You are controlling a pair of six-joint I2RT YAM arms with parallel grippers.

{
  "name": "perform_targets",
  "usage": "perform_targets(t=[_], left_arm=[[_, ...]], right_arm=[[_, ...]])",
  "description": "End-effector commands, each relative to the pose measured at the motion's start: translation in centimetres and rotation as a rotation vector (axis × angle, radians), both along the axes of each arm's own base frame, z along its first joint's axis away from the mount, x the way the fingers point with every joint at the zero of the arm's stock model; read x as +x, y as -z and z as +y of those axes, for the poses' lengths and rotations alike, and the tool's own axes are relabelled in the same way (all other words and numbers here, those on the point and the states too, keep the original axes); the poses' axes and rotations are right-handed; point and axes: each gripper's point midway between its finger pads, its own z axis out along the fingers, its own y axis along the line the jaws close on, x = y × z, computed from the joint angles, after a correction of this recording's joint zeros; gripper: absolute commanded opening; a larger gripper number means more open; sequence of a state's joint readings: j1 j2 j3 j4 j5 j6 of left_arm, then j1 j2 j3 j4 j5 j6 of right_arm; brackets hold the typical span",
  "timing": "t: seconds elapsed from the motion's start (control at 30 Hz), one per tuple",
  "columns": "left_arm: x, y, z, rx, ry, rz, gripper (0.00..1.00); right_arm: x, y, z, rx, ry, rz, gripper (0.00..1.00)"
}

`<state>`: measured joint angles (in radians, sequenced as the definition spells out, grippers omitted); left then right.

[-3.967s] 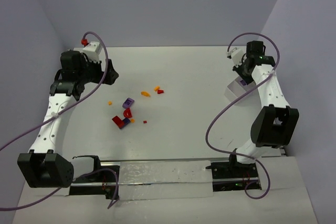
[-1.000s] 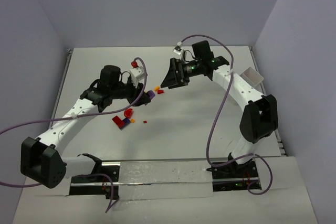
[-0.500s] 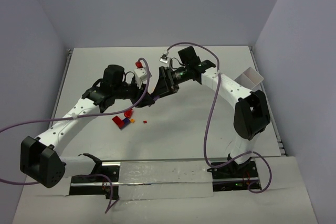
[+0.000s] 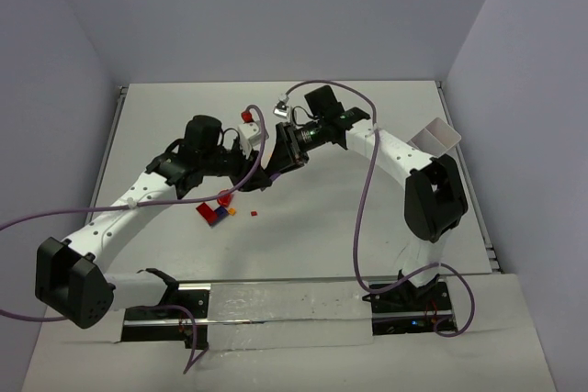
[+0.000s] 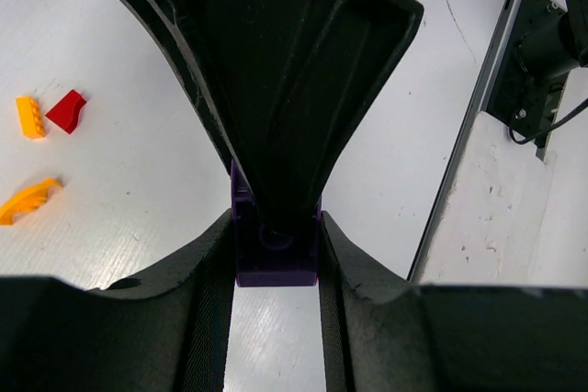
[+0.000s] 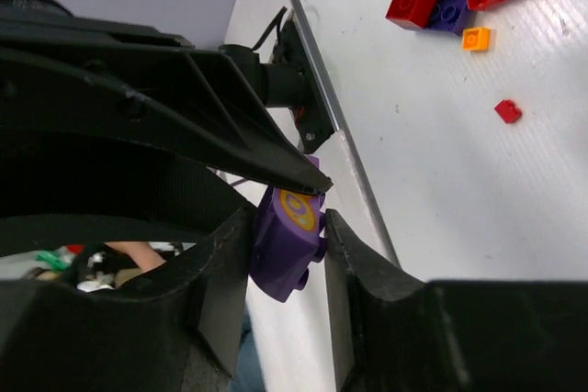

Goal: Sort the legos into containers by color

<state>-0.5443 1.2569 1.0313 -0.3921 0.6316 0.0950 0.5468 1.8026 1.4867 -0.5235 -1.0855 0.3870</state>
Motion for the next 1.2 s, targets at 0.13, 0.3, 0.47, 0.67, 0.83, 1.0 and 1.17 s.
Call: perform_targets(t=[0.13,0.3,0.47,0.67,0.83,1.0,1.17], left_arm=[[1.0,-2.3,-0.9,-0.026,0.005,-0.072,0.03],[1.5,-1.6,-0.4,0.012,-0.026,-0.070,0.28],[1.8,-0.9,0.6,0.060,-0.065,-0.066,0.89],[1.8,-1.0,1.6,0.069,-0.090,-0.070,0.99],[2.2,-0.9,2.5,0.080,-0.112,-0.075,0.99],[3.1,0.2,3.5,0.130,-0.164,-0.063,0.99],[3.9,1.2,3.6,0.161,-0.178,-0.019,0.99]], right_arm=[[-0.7,-1.1,0.8,0.062,-0.058,0.019,0.03],[-0.7,-1.2,0.3,0.050,-0.051,-0.005,0.00],[1.2,-1.6,-2.4,0.018,0.020,-0.067,0.00],[4.4,-1.4,-8.8,-0.127,0.123,-0.196,0.00],[6.8,-1.0,-15.9,-0.279,0.224,-0.354,0.00],[8.9,-0.5,-24.5,-0.514,0.314,-0.508,0.00],[10.8,-0.8,-32.1,-0.736,0.330,-0.660,0.00]])
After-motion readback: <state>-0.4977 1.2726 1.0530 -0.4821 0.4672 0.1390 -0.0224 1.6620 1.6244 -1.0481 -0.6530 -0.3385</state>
